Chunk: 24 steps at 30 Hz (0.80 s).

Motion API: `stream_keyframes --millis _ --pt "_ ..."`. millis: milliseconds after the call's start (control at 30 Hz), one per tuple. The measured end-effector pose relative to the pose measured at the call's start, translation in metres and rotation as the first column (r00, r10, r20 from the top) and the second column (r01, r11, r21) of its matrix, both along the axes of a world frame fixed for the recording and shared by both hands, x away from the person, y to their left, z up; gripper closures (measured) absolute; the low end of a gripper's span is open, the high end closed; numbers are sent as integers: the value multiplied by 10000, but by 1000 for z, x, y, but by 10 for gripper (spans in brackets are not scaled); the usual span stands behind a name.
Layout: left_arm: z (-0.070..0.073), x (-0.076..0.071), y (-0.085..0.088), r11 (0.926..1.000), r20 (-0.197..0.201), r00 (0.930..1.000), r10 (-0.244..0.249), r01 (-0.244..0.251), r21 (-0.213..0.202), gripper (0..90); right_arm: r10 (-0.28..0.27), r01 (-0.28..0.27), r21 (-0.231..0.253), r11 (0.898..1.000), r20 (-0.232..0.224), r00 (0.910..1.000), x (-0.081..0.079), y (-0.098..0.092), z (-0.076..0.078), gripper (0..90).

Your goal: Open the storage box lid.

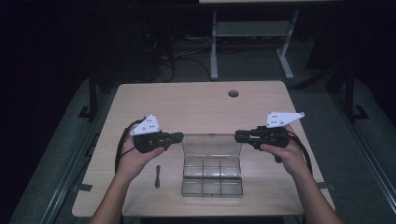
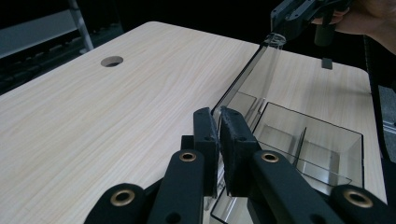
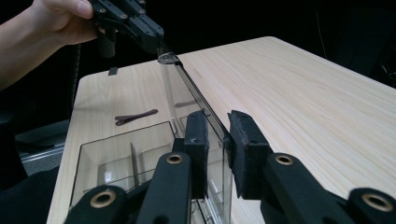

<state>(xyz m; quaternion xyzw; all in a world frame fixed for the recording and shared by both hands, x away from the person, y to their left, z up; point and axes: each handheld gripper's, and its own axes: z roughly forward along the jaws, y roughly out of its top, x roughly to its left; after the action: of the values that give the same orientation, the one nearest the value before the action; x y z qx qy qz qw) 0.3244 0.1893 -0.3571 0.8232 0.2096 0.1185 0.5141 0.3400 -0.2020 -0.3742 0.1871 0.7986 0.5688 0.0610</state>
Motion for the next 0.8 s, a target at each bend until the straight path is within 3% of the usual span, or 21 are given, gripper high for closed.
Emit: stream_keyframes --millis 800 --pt "-3 27 -1 9997 -495 9988 63 -74 -218 845 -409 411 35 9992 -288 9987 21 1 -4 790"
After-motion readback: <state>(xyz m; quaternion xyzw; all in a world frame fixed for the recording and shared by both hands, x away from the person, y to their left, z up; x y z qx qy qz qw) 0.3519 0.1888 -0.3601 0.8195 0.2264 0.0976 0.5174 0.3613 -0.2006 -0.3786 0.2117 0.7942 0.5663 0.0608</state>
